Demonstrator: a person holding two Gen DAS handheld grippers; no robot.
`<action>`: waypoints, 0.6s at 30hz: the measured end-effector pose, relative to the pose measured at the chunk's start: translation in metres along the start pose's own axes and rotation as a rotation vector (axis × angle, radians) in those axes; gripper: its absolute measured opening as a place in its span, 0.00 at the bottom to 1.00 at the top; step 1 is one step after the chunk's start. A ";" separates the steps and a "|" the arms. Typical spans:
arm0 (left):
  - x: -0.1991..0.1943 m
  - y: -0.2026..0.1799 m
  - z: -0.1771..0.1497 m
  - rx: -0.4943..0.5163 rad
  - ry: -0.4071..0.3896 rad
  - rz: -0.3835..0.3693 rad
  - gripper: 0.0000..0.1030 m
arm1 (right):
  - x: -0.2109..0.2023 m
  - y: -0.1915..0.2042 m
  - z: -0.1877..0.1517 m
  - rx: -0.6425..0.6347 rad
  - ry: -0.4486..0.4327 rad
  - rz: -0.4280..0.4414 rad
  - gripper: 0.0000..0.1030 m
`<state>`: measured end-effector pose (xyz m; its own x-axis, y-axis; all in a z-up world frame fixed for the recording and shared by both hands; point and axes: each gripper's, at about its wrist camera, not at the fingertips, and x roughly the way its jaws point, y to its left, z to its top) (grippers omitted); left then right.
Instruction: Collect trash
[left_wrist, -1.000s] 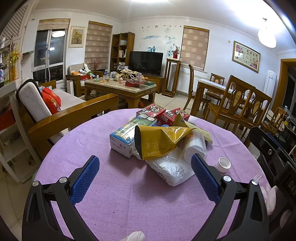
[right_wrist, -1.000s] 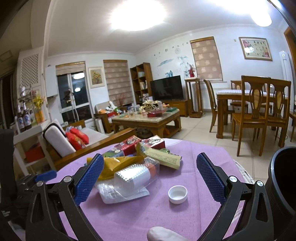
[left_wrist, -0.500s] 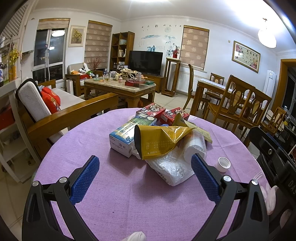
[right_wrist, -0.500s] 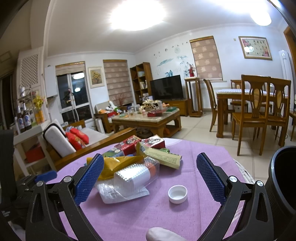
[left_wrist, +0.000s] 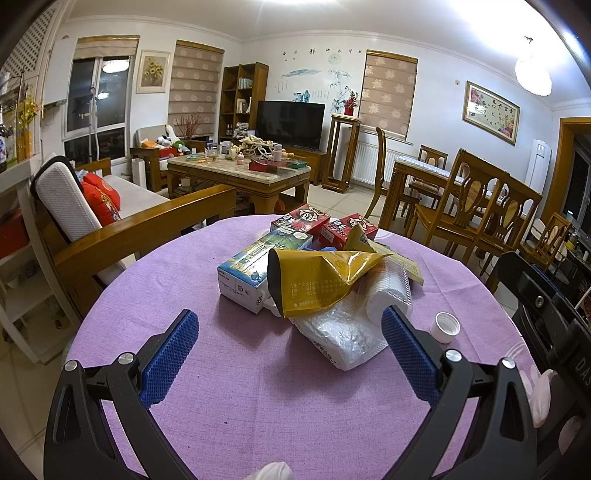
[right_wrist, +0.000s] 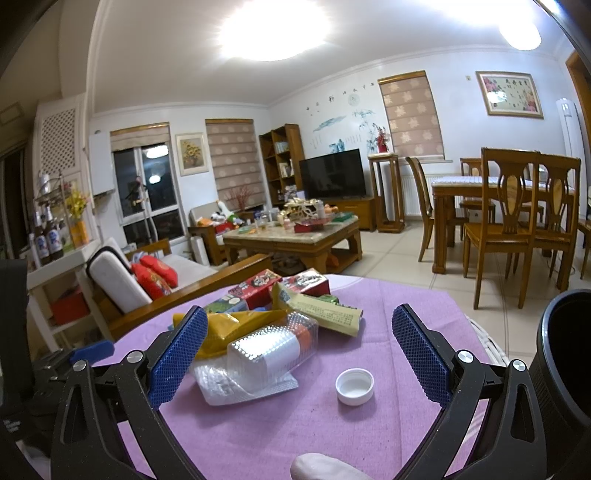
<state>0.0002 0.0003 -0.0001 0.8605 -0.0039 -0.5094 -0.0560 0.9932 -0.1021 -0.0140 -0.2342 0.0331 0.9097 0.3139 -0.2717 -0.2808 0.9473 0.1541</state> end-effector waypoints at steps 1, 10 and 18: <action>0.000 0.000 0.000 0.000 0.000 0.000 0.95 | -0.001 0.000 0.000 0.000 0.000 0.000 0.96; 0.000 0.000 0.000 -0.001 0.001 0.000 0.95 | 0.001 -0.001 -0.003 0.003 0.000 -0.002 0.96; 0.000 0.000 0.000 -0.002 0.001 -0.001 0.95 | -0.002 0.001 -0.001 0.006 0.001 -0.001 0.96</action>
<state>0.0003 0.0005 -0.0001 0.8599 -0.0048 -0.5104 -0.0565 0.9929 -0.1045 -0.0166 -0.2343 0.0328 0.9098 0.3129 -0.2728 -0.2778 0.9472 0.1599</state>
